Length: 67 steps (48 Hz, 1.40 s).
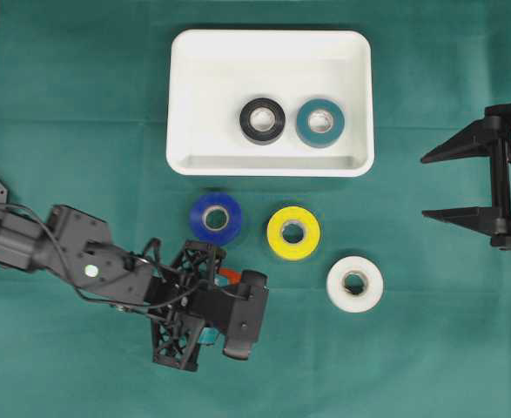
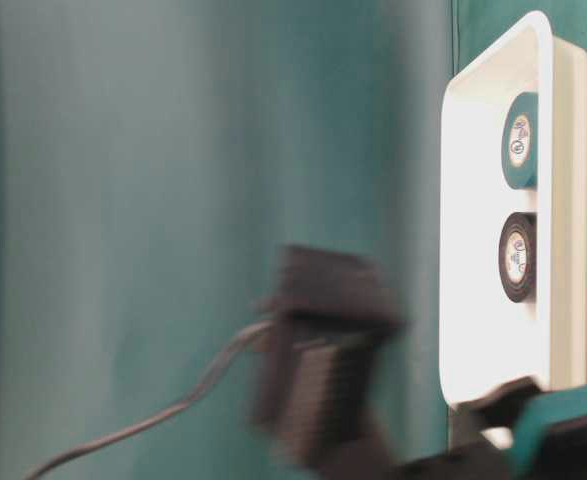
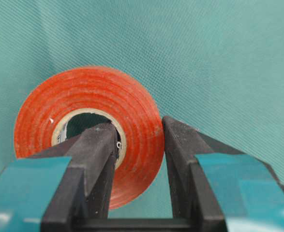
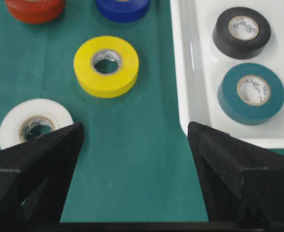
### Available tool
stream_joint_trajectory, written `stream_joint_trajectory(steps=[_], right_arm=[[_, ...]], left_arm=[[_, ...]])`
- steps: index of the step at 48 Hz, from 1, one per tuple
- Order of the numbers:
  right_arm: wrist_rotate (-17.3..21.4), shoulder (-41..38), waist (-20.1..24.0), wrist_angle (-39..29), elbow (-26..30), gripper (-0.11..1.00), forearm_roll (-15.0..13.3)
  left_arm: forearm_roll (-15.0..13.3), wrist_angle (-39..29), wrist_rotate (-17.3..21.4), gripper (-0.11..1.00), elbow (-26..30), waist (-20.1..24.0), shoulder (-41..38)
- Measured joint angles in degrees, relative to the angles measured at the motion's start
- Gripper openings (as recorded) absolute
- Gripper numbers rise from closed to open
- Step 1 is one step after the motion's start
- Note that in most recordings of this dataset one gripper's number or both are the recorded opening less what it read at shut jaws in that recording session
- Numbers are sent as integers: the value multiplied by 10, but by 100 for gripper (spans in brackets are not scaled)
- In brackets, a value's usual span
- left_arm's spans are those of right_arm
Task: Pick up the tape from a random location and place it into the white case.
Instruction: 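Lower the left gripper into the red roll's hole and close, then lift the red roll and carry it over the white tray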
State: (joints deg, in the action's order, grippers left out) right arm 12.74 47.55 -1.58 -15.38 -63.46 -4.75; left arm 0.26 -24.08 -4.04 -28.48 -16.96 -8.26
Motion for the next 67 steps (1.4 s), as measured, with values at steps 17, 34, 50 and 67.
stream_joint_trajectory(steps=[17, 34, 50, 67], right_arm=[[1, -1, 0, 0, 3, 82, 0], [1, 0, 1, -5, 12, 82, 0], [0, -1, 0, -8, 15, 82, 0], [0, -1, 0, -8, 15, 82, 0]], left_arm=[[-1, -47, 0, 24, 26, 8, 95], [1, -153, 0, 24, 92, 22, 139], [1, -167, 1, 24, 98, 22, 146], [1, -167, 1, 24, 98, 22, 147]])
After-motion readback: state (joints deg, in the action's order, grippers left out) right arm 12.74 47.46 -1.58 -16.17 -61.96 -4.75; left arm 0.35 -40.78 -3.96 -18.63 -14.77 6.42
